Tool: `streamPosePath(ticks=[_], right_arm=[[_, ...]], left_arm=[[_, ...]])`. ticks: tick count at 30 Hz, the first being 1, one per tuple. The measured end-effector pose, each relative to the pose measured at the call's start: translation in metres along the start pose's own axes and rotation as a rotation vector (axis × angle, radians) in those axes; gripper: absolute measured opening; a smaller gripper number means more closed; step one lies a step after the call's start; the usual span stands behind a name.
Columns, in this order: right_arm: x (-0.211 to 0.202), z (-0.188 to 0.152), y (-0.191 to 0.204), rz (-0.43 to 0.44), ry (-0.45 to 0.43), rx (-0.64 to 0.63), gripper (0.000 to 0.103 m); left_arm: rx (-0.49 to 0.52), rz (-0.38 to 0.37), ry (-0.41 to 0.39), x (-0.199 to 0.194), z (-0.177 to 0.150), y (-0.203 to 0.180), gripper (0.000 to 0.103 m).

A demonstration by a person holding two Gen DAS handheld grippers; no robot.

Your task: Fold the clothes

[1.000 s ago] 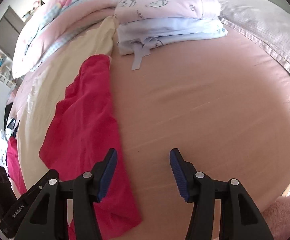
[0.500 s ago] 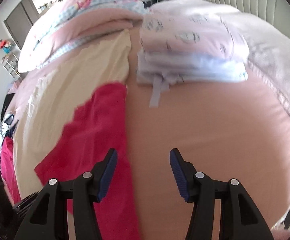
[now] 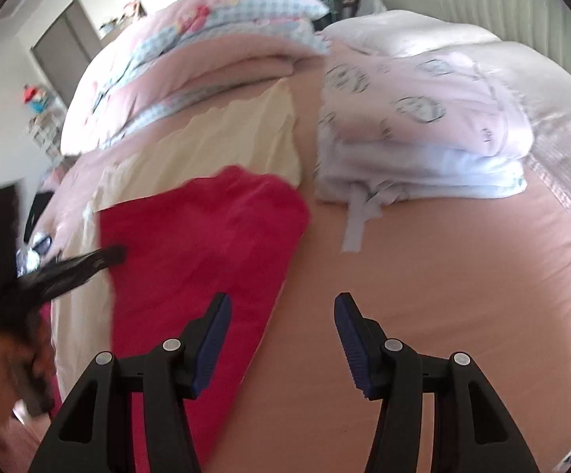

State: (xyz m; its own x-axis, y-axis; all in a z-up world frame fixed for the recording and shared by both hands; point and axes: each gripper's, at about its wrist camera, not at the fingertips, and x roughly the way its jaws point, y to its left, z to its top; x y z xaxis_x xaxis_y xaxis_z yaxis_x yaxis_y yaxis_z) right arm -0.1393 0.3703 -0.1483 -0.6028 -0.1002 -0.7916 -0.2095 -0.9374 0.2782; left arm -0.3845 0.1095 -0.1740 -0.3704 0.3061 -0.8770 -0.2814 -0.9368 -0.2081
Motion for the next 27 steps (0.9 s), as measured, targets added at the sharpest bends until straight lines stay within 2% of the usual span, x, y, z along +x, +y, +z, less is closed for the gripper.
streamPosePath(ticks=[1,2,4,6,8,9,12,14,16,18,20,25,27], right_arm=[[0.003,-0.002,0.004,0.004,0.012,-0.020,0.054],[0.007,-0.005,0.009,0.012,0.025,-0.039,0.054],[0.015,-0.010,0.020,0.026,0.053,-0.080,0.054],[0.023,-0.016,0.030,0.030,0.083,-0.126,0.054],[0.031,-0.023,0.038,0.015,0.114,-0.170,0.054],[0.036,-0.028,0.042,0.006,0.135,-0.192,0.054],[0.052,-0.047,0.052,-0.052,0.210,-0.275,0.054],[0.047,-0.057,0.061,-0.087,0.183,-0.341,0.054],[0.041,-0.067,0.062,-0.085,0.180,-0.360,0.054],[0.032,-0.076,0.057,-0.067,0.175,-0.349,0.054],[0.020,-0.086,0.053,-0.036,0.178,-0.355,0.054],[-0.009,-0.123,0.061,-0.005,0.183,-0.495,0.054],[-0.015,-0.136,0.063,0.032,0.217,-0.535,0.054]], left_arm=[[-0.020,-0.008,0.050,0.013,-0.005,0.001,0.001],[-0.022,-0.007,0.051,0.014,-0.011,0.000,0.002],[-0.012,0.011,-0.015,0.005,-0.025,-0.002,0.004],[-0.046,0.061,-0.059,-0.006,-0.038,0.002,0.005],[-0.113,0.080,-0.101,-0.022,-0.055,0.008,0.005],[-0.131,0.043,-0.126,-0.031,-0.065,0.008,0.005],[-0.046,-0.065,-0.151,-0.045,-0.097,-0.023,0.005],[-0.005,-0.095,-0.129,-0.043,-0.111,-0.043,0.005],[0.009,-0.117,-0.098,-0.034,-0.125,-0.059,0.005],[0.001,-0.122,-0.064,-0.027,-0.144,-0.066,0.005],[0.009,-0.113,-0.097,-0.033,-0.156,-0.072,0.005],[0.002,-0.111,-0.058,-0.052,-0.187,-0.076,0.005],[0.012,-0.112,-0.036,-0.055,-0.202,-0.078,0.005]])
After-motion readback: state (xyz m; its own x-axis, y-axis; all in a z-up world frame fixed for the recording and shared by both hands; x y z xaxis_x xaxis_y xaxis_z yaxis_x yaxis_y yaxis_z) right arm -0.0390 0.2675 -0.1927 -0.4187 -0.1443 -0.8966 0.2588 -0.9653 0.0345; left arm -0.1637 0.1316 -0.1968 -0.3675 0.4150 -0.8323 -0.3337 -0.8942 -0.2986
